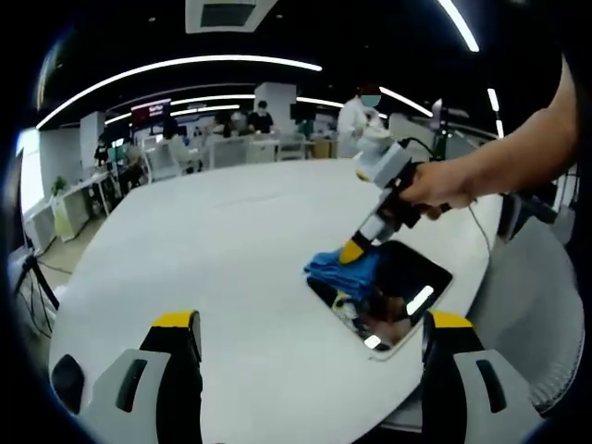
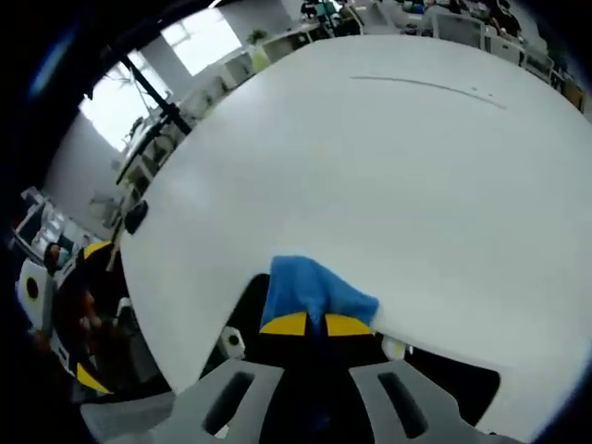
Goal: Wipe the mirror surface with the cleaning cloth until all visible marks leave the cleaned area.
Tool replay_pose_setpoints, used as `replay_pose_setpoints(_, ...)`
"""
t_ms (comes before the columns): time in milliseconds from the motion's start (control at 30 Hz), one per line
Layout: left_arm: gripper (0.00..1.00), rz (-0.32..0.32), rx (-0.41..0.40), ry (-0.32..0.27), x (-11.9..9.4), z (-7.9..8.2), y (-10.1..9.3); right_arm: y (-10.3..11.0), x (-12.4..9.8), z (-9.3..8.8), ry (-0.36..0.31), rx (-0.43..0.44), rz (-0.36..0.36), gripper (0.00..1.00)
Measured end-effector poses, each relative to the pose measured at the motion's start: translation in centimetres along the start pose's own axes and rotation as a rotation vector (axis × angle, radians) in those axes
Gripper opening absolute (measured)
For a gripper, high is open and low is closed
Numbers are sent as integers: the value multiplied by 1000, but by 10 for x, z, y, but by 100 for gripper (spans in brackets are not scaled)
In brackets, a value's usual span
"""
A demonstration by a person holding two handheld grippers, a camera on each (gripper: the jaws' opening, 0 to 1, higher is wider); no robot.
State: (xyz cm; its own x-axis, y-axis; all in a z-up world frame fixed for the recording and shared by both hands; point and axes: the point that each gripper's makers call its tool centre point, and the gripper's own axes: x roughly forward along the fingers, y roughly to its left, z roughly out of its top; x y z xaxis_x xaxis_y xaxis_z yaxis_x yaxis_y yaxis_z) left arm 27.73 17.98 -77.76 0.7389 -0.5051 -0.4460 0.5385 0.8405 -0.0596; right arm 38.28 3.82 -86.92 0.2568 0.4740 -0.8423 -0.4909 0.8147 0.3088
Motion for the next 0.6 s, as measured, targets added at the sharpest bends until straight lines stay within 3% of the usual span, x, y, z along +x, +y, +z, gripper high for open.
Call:
replay_pose_setpoints(367,100,-4,11,-8,-1,5,-1,-9,-5,-4,-1,10,-21,0)
replay_pose_setpoints(600,100,-4,9,-21,-2,10,-5,-6,-6,-6,-49,-24,-62,0)
